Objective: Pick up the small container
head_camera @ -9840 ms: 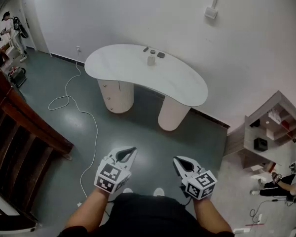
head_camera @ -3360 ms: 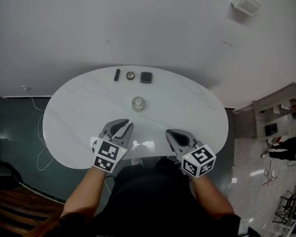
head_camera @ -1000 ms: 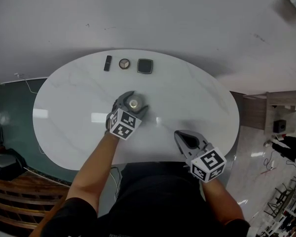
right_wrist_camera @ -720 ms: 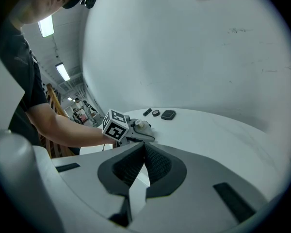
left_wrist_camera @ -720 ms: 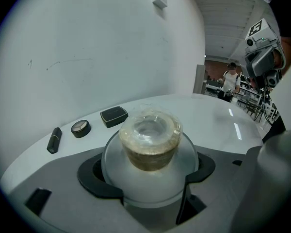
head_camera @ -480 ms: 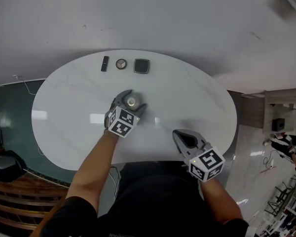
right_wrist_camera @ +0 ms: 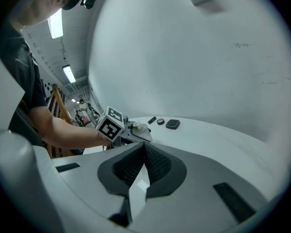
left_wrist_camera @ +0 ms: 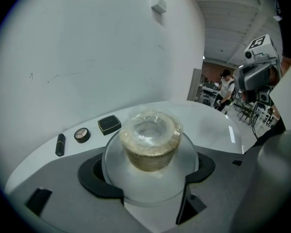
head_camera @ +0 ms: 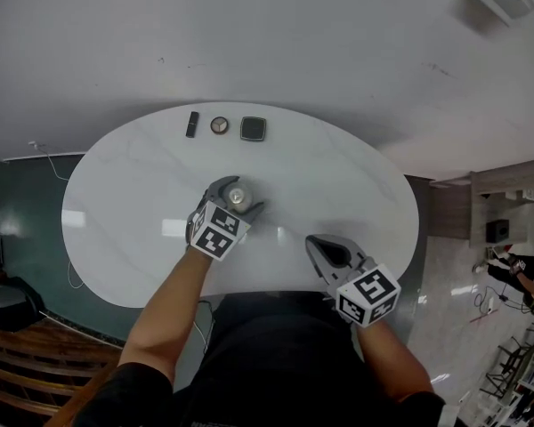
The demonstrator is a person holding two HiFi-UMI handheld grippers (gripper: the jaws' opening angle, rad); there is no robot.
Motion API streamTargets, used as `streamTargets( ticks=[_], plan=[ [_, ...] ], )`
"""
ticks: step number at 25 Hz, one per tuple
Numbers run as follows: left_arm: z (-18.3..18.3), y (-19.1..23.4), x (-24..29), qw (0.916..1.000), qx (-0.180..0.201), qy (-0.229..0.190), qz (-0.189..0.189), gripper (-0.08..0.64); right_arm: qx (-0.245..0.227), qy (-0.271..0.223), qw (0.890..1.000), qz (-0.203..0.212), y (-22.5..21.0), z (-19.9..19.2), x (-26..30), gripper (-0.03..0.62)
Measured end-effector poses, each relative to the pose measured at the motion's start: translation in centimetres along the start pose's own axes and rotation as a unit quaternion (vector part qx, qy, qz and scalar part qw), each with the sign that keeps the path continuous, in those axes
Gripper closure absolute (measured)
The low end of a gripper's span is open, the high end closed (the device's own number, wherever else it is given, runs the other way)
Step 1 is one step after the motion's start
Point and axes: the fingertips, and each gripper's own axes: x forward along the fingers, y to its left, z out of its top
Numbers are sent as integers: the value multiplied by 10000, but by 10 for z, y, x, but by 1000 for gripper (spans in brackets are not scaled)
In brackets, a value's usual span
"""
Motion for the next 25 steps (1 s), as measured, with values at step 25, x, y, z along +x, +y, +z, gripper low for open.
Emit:
streamTargets(
  ticks=[25],
  plan=[
    [73,-64,-160,9985,15,-543,109,217,-985,-1066,9890,281,55,84,-31,598]
  ],
)
